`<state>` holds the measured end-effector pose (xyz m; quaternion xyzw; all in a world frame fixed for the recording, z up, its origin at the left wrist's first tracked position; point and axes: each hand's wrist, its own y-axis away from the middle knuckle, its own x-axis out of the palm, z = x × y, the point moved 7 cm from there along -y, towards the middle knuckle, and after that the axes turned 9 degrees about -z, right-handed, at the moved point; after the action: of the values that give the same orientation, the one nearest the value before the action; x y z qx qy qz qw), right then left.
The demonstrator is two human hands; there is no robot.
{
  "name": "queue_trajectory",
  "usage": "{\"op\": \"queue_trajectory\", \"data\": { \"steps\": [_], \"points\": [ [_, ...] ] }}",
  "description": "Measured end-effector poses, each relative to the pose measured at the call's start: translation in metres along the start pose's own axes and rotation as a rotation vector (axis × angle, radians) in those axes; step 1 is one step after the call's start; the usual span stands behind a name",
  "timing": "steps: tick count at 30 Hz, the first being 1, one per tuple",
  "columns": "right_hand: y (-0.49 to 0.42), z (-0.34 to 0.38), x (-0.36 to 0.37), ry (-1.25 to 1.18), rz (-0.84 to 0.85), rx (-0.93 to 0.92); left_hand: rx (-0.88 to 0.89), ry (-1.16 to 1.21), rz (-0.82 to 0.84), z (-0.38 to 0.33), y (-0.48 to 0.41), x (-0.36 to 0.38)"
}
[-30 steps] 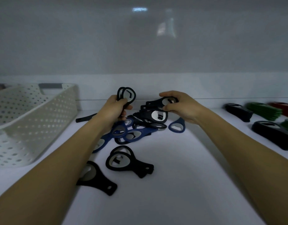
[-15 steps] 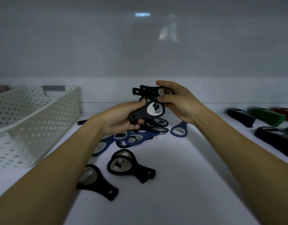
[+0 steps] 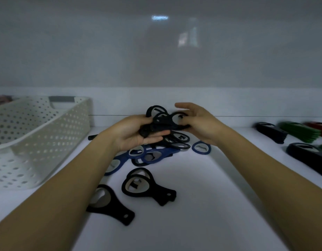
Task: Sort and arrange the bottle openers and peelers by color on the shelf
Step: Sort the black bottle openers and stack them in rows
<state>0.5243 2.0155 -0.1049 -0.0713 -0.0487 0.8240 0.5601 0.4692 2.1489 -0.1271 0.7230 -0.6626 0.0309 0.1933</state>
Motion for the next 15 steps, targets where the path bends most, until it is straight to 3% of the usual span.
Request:
{"op": "queue_trajectory", "data": {
  "steps": [5, 10, 12, 15],
  "points": [
    [0.001, -0.007, -0.005, 0.149, 0.04, 0.038, -0.04, -0.118, 0.074, 0.009, 0.004, 0.004],
    [0.004, 0.003, 0.003, 0.263, 0.144, -0.116, -0.081, -0.224, 0.139, 0.014, 0.007, 0.011],
    [0.005, 0.01, 0.007, 0.267, 0.106, -0.206, -0.033, -0.311, 0.13, 0.014, 0.006, 0.012],
    [0.001, 0.012, 0.003, 0.241, -0.086, -0.256, 0.027, -0.257, 0.072, 0.008, 0.002, 0.007]
  ]
}}
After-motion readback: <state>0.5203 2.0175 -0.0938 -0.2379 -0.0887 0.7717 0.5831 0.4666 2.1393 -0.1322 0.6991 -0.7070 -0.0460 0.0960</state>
